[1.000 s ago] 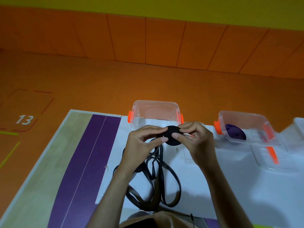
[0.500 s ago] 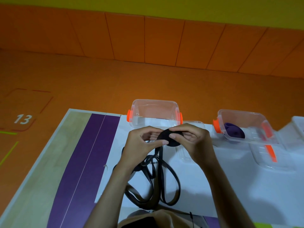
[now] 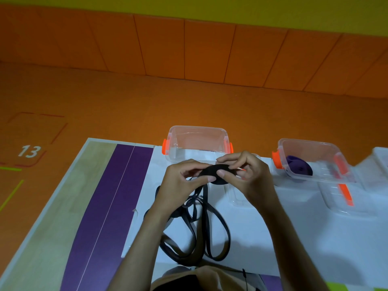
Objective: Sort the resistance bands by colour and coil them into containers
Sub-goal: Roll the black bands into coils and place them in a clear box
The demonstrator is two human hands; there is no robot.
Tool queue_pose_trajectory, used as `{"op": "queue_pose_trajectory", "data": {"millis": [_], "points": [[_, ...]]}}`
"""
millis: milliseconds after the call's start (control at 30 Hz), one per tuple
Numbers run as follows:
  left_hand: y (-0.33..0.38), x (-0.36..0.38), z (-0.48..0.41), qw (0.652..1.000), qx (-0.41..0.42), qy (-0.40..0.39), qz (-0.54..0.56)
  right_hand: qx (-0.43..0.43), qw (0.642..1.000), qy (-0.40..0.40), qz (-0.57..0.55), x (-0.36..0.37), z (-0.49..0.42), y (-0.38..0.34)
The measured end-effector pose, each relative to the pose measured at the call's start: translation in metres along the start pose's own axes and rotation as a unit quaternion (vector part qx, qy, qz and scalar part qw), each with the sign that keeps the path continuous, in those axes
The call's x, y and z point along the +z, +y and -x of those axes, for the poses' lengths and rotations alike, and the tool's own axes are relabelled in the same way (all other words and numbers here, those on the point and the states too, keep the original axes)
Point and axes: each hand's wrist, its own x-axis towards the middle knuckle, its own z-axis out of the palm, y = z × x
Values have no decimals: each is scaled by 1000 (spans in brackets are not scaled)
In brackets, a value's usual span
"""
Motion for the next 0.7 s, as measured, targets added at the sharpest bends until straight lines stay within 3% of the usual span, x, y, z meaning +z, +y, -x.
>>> {"op": "queue_pose_trajectory", "data": {"millis": [133,267,433,533,700], "points": [[1,3,-2,1000,16,-4,-8,17,999,0,35,-1,1,-1],[1,1,0,999,-27,-14,20,5,999,30,43,1,0,-9],[-4,-2,4,999,-31,9,-7,11,999,-42,18,-1,2,-2],[-2,3,5,1000,-8,3,-1,15,999,-2,32,-2,1,-3],[-4,-1,7,999,-42,2,16,16,998,54,-23,7,0,-3]]}}
